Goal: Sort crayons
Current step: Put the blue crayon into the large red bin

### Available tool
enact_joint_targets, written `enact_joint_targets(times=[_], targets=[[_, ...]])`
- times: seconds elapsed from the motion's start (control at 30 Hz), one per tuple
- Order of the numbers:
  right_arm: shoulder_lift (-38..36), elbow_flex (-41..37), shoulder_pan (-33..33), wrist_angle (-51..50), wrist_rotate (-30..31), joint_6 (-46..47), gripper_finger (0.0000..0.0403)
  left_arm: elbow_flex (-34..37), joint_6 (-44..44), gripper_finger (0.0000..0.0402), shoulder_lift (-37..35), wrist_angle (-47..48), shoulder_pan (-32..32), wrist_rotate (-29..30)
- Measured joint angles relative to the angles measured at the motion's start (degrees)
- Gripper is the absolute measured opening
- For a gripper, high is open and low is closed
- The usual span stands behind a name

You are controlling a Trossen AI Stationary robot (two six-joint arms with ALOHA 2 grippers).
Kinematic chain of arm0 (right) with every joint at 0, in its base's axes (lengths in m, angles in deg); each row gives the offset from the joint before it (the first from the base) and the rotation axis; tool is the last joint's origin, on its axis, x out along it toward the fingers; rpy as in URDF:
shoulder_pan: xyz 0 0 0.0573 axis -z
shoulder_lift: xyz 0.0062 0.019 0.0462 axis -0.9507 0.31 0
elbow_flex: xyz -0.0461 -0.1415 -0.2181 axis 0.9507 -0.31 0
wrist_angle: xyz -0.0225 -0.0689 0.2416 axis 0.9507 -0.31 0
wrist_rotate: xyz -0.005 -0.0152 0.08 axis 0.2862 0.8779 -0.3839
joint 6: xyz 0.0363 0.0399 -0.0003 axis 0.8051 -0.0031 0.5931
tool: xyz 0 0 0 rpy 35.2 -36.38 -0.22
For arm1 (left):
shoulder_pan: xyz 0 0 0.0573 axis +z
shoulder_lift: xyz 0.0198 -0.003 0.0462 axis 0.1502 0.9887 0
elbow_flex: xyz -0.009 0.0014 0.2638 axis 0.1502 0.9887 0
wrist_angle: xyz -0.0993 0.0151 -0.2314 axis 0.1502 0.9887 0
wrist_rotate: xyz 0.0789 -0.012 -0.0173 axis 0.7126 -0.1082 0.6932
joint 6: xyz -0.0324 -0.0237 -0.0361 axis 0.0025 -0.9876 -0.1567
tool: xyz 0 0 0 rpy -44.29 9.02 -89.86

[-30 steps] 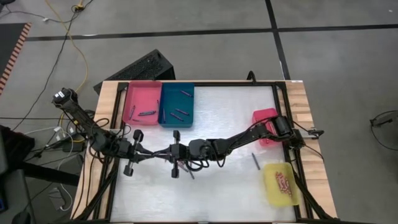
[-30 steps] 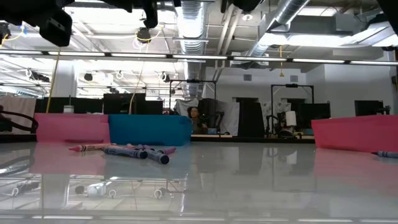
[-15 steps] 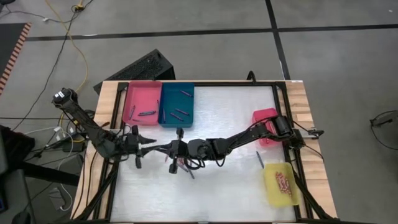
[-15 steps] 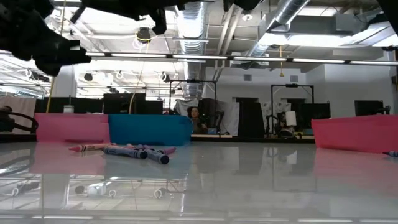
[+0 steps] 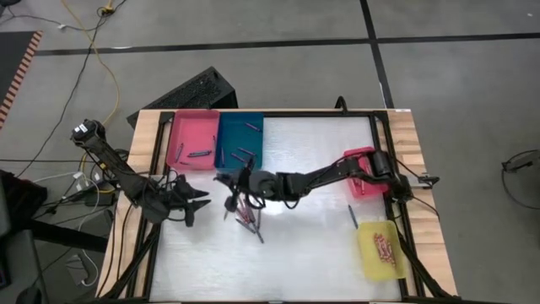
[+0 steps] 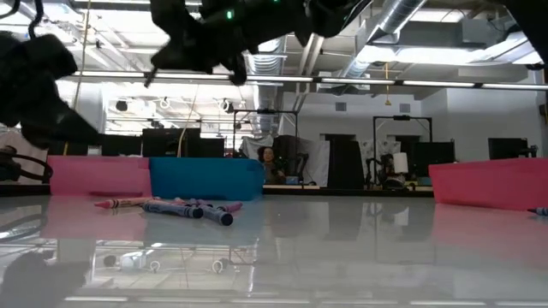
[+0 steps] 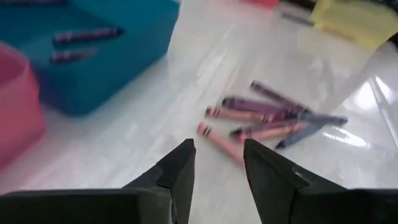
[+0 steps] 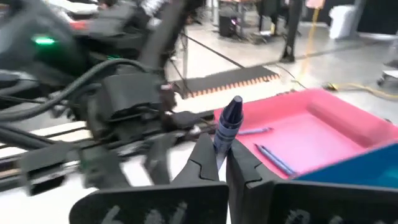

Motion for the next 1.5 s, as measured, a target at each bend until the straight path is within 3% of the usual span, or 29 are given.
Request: enact_joint_targets(times=[0.3,0.47,0.63,0.9,1.2,1.4,1.5], targets=[[0.06,0.01,5.48,-0.31,-3.07,3.19,0.0001,0.0,-4.49,0.0107,0.0,4.33,-0.04,-4.55],[3.65,0.28,6.48,5.77,-3.68,3.91,0.0001,0.0,-4.21,0.0102,0.02,4.41,-0.04,-4.29],[10.37,6.8,7.79,5.0,-5.14,5.53,0.0001,-0.02,-4.21,0.0102,0.04,4.6,-0.04,-6.1],[16.98,20.04,10.33,-4.71,-7.43,3.86,0.0001,-0.02,-4.5,0.0102,0.04,5.23,-0.06,-12.61],[17.12,21.72,13.22,-7.4,-9.78,3.73,0.0001,-0.02,-3.54,0.0102,0.04,5.63,-0.04,-12.6],[21.17,22.28,13.42,-0.55,-11.86,4.12,0.0001,-0.02,-3.58,0.0102,0.13,5.71,-0.04,-11.59],[22.08,22.82,13.42,-2.28,-12.13,4.15,0.0001,-0.02,-3.87,0.0102,0.15,5.78,-0.04,-11.89]])
